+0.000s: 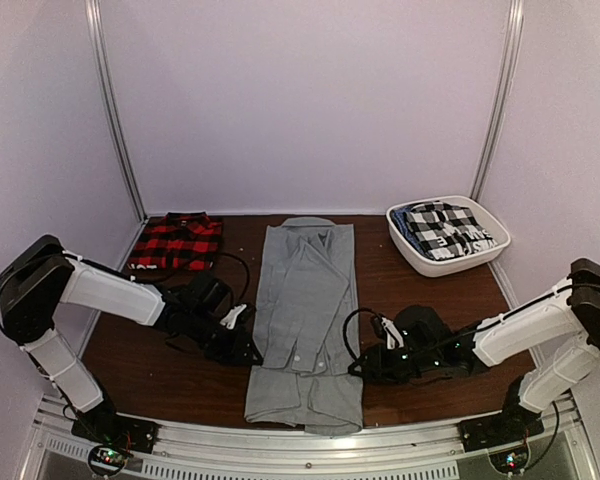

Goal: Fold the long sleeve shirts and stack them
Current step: Pick up the rectangle-folded shirt from the center of the board.

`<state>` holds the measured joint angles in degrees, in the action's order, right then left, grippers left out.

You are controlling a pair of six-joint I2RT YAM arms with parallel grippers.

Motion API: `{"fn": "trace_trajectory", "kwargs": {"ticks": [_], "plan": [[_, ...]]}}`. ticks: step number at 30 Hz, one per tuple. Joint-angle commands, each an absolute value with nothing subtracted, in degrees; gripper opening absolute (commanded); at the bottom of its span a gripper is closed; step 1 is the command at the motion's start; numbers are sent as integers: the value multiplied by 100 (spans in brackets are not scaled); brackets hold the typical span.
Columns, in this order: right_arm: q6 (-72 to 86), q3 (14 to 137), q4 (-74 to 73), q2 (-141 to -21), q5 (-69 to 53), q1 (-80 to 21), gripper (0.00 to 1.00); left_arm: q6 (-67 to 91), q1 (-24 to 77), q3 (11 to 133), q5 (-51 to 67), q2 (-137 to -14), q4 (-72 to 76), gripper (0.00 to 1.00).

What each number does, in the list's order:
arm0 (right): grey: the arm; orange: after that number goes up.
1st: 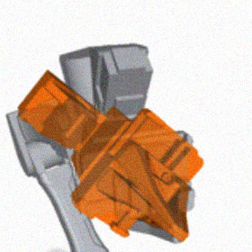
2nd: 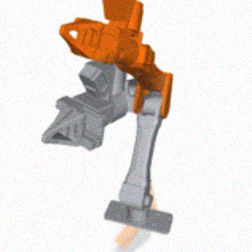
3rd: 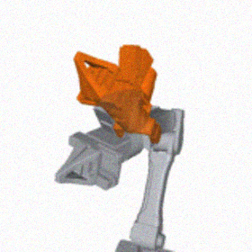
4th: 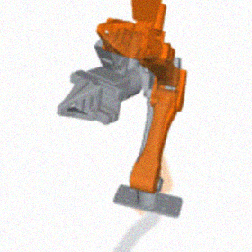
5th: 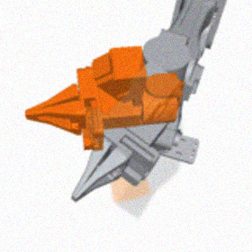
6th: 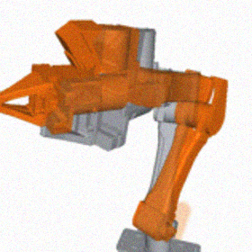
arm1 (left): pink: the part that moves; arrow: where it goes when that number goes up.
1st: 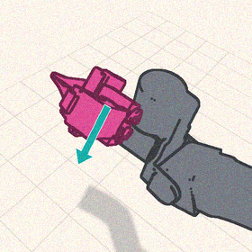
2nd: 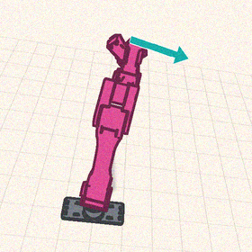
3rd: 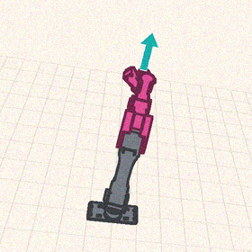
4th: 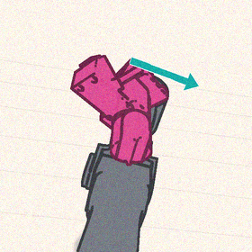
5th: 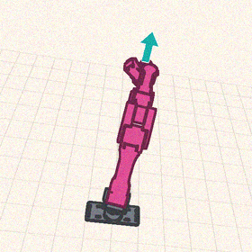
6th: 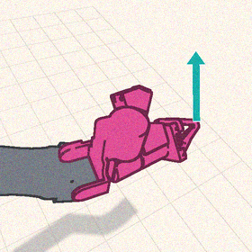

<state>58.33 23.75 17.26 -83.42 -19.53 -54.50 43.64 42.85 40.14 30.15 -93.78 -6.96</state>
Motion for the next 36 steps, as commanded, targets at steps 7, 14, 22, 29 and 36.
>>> {"fn": "trace_trajectory", "kwargs": {"ticks": [7, 14, 22, 29, 36], "plan": [[5858, 2610, 1996, -8503, -2176, -5381, 27, 4721, 4289, 4057, 3804, -9453, -235, 21], [5893, 2610, 2089, -8425, -2258, -5309, 15, 5018, 4288, 3981, 4099, -9385, 156, 11], [5949, 2550, 2257, -8445, -2350, -5300, 5, 5106, 4289, 3860, 3952, -9344, 68, 2], [5923, 2536, 2273, -8496, -2376, -5299, 4, 5044, 4289, 3813, 3667, -9357, -212, 15], [5934, 2462, 2302, -8568, -2396, -5297, 12, 5042, 4304, 3819, 3532, -9494, -185, 30]]}}
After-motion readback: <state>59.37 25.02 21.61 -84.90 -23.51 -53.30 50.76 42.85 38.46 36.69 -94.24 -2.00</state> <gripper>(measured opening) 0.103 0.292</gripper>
